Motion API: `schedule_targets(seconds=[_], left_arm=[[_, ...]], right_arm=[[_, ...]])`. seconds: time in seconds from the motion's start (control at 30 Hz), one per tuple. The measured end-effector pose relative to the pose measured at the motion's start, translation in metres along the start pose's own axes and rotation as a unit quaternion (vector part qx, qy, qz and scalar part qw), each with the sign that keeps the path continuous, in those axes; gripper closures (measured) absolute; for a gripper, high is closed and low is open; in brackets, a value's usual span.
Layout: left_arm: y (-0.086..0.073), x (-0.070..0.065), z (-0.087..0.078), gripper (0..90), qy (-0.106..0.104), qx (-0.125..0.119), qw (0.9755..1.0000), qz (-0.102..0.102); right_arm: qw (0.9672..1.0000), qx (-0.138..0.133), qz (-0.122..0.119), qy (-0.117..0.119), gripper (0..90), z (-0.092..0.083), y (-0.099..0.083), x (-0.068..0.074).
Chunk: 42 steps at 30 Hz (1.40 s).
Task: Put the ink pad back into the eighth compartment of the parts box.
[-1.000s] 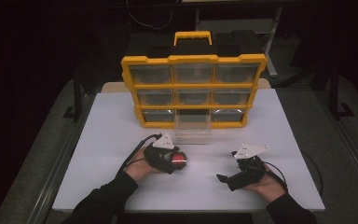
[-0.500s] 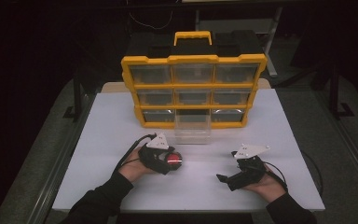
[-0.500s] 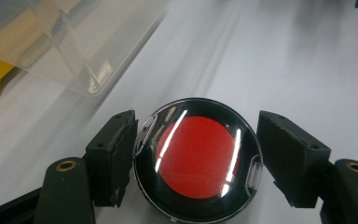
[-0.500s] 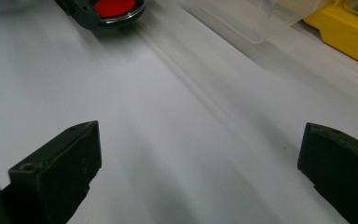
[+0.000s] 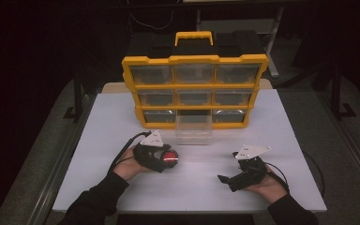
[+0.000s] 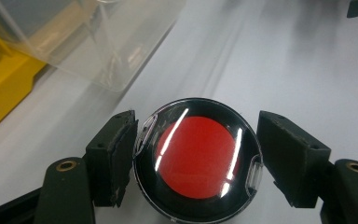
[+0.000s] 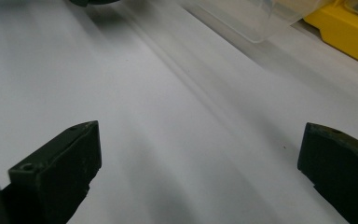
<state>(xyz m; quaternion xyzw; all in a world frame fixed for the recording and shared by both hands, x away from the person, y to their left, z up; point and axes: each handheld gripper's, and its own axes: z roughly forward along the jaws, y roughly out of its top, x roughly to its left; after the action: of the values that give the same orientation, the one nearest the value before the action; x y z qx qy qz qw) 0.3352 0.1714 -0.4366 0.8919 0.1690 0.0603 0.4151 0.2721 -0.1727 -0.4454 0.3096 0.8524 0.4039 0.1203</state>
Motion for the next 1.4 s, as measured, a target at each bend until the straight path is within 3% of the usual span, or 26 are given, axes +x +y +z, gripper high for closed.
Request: schedule_targets(seconds=[0.2, 1.4], left_arm=[[0.0, 0.005, -0.007, 29.7, 0.003, -0.006, 0.9999, -0.008], [0.024, 0.01, -0.025, 29.7, -0.011, -0.008, 0.9999, 0.004]], right_arm=[[1.0, 0.0, 0.0, 0.001, 0.0, 0.0, 0.0, 0.0], [1.0, -0.001, -0.001, 0.0, 0.0, 0.0, 0.0, 0.0]])
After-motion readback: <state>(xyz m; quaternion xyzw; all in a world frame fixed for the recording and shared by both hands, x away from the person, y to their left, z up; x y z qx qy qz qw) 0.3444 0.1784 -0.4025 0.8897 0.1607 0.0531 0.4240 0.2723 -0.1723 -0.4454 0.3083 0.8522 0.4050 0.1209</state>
